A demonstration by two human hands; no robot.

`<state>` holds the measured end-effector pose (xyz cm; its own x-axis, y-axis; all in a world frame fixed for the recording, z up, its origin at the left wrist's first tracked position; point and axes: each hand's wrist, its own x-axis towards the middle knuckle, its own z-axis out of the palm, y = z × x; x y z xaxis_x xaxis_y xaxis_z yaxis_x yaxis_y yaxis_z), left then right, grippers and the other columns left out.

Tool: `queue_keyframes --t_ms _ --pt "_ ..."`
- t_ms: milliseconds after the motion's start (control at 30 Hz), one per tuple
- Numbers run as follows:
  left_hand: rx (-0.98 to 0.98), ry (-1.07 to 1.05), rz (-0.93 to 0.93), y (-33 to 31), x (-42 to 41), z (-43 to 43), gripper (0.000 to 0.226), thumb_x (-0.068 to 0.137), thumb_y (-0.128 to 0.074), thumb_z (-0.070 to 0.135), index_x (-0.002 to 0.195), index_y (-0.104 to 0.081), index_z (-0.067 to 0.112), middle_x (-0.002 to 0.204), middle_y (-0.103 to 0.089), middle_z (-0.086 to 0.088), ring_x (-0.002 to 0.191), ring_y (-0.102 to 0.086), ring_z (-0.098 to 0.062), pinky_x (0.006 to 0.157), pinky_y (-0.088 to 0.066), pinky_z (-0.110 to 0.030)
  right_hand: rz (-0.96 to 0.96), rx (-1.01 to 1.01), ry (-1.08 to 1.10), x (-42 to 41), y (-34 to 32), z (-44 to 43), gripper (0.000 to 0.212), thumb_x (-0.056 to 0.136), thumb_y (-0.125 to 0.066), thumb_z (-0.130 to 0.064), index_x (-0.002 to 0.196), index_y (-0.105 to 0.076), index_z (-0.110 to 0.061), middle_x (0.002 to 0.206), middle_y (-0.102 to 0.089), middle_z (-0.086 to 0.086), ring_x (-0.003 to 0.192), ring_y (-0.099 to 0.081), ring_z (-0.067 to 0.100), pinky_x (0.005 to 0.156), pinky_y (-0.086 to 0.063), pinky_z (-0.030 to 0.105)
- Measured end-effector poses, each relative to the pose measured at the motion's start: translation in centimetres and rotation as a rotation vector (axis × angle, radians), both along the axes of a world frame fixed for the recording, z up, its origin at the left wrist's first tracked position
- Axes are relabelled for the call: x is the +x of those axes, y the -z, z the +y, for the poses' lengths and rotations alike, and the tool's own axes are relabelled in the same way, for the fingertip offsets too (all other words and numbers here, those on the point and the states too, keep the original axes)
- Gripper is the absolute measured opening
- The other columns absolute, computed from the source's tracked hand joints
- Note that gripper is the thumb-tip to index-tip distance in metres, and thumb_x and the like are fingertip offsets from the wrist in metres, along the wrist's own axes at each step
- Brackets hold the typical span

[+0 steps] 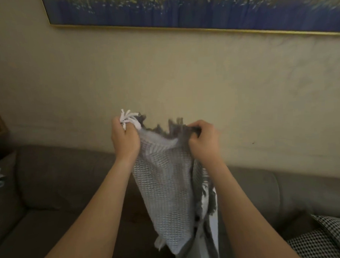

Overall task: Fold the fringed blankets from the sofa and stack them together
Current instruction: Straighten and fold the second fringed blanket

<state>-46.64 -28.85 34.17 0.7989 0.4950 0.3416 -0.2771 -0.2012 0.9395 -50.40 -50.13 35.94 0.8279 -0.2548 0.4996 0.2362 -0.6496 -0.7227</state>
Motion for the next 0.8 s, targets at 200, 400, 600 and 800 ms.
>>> queue_keyframes --t_ms 200,400,600,800 --pt "0.033 -0.068 0.057 2.4 -0.7 0.1 0.032 0.094 -0.047 -0.002 0.121 -0.052 0.014 0.121 -0.059 -0.009 0.105 -0.059 -0.025 0.091 -0.048 -0.038 0.069 0.133 0.049 -1.0 3.2 -0.9 0.03 0.086 -0.055 0.004 0.103 -0.075 -0.011 0.087 -0.073 -0.001 0.079 -0.069 0.017 0.069 -0.053 0.029" --pt "0.13 -0.202 0.241 6.7 -0.6 1.3 0.03 0.091 -0.06 -0.006 0.12 -0.056 0.0 0.124 -0.06 -0.023 0.113 -0.06 -0.038 0.095 -0.047 -0.042 0.187 0.088 0.053 -2.5 6.6 -1.0 0.029 0.086 -0.058 0.004 0.101 -0.077 -0.012 0.084 -0.074 0.002 0.065 -0.063 0.013 0.061 -0.045 0.018" --pt "0.57 0.079 0.276 8.9 -3.8 -1.1 0.058 0.079 -0.069 -0.005 0.129 -0.064 0.025 0.139 -0.053 -0.005 0.127 -0.051 -0.031 0.107 -0.043 -0.036 0.227 0.09 -0.006 -4.8 8.7 0.1 0.027 0.081 -0.064 -0.001 0.093 -0.083 -0.016 0.081 -0.076 -0.005 0.072 -0.069 0.008 0.067 -0.051 0.014" --pt "0.432 0.849 0.209 10.1 -7.1 -4.3 0.035 0.09 -0.074 0.011 0.12 -0.071 0.029 0.114 -0.075 0.012 0.107 -0.071 -0.003 0.092 -0.058 -0.025 0.252 0.052 -0.043 -6.3 10.7 1.5 0.022 0.074 -0.069 -0.004 0.081 -0.083 -0.02 0.065 -0.07 -0.013 0.063 -0.063 -0.008 0.055 -0.043 0.003"
